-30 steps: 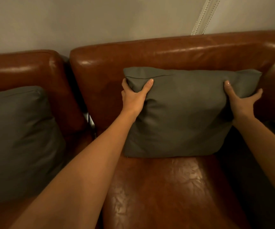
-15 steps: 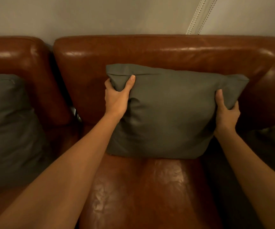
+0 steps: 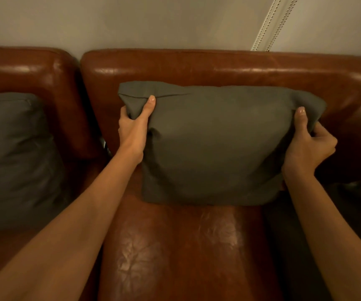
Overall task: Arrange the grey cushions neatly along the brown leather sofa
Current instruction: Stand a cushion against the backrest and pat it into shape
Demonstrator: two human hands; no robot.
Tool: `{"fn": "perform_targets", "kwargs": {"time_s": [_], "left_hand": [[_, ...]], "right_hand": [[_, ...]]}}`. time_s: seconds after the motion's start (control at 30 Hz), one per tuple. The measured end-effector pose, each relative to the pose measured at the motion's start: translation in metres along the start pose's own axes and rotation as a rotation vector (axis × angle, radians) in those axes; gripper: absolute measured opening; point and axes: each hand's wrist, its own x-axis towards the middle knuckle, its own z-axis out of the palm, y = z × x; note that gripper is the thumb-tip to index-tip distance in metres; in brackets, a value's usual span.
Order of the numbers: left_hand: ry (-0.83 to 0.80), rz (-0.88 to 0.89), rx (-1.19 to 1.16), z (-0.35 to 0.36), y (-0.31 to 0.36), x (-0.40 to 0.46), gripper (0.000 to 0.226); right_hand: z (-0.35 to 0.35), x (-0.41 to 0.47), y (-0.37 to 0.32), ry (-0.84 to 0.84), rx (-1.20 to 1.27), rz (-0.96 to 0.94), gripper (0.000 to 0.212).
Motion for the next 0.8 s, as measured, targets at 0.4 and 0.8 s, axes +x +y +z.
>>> {"fn": "perform_targets", "kwargs": {"time_s": [0.4,0.8], "left_hand": [[0.045,-0.204,-0.454,-0.033,-0.045,-0.026,0.081],[0.483,-0.402,0.103,-0.081,-0.066,-0.004,0.079]], "right_hand": [[0.068,0.005,-0.129,-0.223,-0.244,-0.548,0.049],[0.137,-0.064,-0.117,-0.879,-0.585,-0.823,0.064]]}}
